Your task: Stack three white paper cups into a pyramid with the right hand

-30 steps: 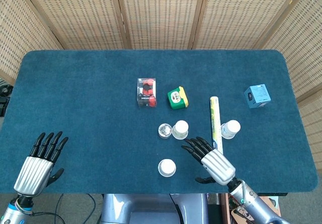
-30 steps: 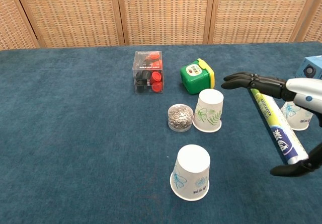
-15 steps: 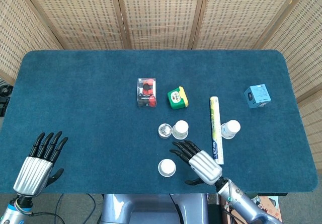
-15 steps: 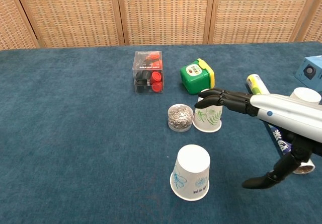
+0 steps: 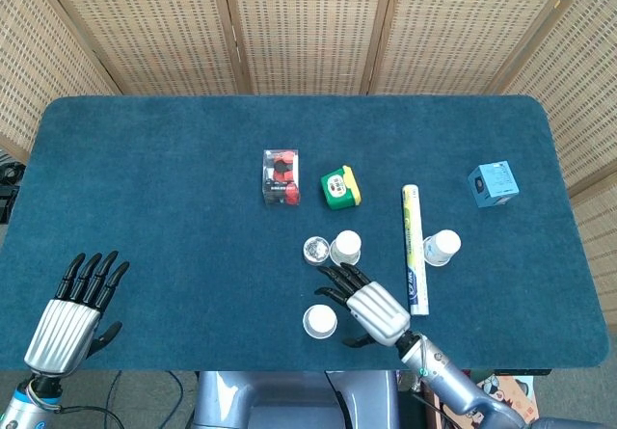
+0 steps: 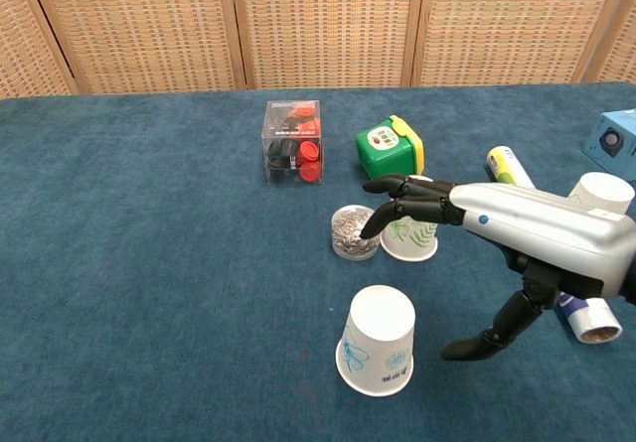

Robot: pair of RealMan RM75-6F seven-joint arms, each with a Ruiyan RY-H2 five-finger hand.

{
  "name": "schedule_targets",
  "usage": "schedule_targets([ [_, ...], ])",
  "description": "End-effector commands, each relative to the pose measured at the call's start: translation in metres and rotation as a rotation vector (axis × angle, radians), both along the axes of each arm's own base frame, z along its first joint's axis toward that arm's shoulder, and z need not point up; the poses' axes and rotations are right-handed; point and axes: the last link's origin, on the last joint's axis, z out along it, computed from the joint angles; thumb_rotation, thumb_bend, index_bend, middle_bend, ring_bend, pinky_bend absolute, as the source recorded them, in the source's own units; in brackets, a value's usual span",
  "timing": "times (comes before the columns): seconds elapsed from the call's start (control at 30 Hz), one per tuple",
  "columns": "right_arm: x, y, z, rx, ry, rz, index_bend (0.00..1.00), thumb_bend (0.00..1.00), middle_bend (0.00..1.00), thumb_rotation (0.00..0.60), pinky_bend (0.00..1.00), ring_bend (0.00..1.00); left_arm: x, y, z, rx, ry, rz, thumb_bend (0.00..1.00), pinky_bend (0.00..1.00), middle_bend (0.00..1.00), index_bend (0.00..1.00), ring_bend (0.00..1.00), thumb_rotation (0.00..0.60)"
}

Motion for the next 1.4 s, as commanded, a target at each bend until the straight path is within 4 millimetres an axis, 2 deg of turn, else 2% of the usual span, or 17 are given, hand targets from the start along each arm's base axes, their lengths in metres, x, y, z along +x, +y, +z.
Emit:
schedule_targets([
  [0.03, 0.001, -0.001, -0.003, 0.007, 0.007, -0.003, 0.25, 0.13, 0.00, 0.600, 0.00, 0.00, 0.000, 0.000, 0.000, 0.001, -0.001, 0.000, 0.21, 0.00, 0.00, 0.00, 0.00, 0.600],
  [0.93, 0.005, -0.008, -0.034, 0.058, 0.040, -0.033, 0.32, 0.13, 0.00, 0.600, 0.00, 0.00, 0.000, 0.001, -0.002, -0.009, 0.000, 0.001, 0.21, 0.00, 0.00, 0.00, 0.00, 0.600],
  [1.4, 0.008, -0.010, -0.041, 0.047, 0.024, -0.039, 0.54, 0.13, 0.00, 0.600, 0.00, 0.00, -0.001, 0.001, -0.002, -0.011, 0.000, 0.002, 0.21, 0.00, 0.00, 0.00, 0.00, 0.600],
])
